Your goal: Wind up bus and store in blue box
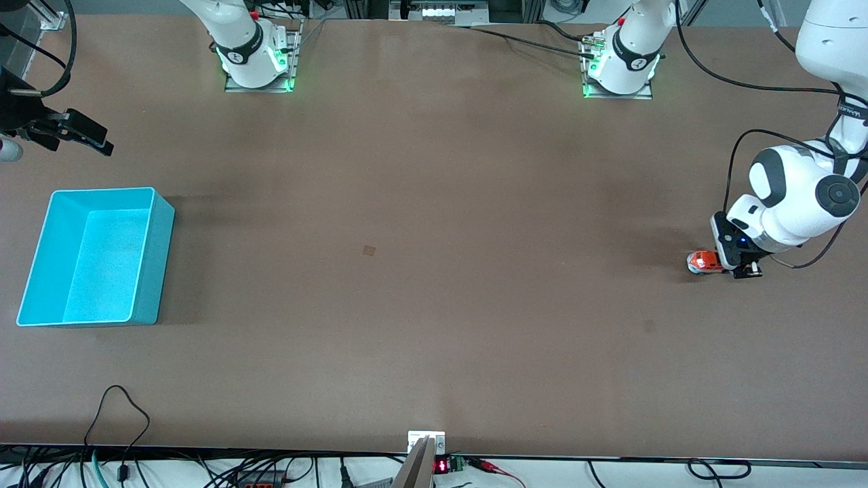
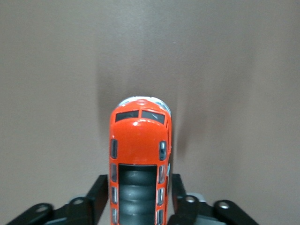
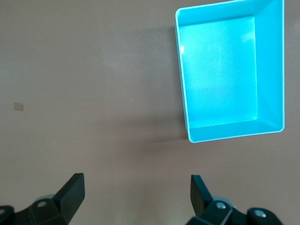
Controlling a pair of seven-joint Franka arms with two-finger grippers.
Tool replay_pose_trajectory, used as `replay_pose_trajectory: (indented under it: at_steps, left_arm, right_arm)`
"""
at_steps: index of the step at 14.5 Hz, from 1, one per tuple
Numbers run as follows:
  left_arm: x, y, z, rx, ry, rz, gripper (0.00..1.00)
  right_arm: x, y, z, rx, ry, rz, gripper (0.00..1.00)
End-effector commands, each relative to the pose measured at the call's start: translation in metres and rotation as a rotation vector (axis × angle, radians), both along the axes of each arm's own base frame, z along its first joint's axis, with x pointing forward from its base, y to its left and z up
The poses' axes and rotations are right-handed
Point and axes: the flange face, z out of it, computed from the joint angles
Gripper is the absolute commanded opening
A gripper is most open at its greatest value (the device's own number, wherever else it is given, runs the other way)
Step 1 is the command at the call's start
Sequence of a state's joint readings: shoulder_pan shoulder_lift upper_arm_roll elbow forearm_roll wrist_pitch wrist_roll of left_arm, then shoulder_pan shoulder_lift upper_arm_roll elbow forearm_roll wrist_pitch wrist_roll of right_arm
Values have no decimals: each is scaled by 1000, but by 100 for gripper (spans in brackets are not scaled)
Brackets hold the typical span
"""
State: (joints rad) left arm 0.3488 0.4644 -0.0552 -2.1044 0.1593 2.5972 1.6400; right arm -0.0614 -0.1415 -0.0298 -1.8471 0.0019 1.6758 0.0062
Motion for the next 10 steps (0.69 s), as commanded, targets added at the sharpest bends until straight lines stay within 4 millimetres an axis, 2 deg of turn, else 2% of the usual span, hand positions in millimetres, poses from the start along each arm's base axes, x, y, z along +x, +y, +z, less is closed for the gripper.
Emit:
replay_pose_trajectory:
  at_steps: [1,2,8,10]
  left_arm:
    - [3,1,8,2,10,-2,100]
    - [4,-7,16,-4,34,-3,100]
    - [-5,-35,97,14,129,161,100]
    - [5,-51,124,24,177,226,100]
  right_arm:
    - [-4,-5,3,8,-1,-26,100]
    - [-4,-5,3,8,-1,-26,100]
    - [-4,-6,2,9,0,-28,100]
    - [-4,-6,1,10,2,-28,100]
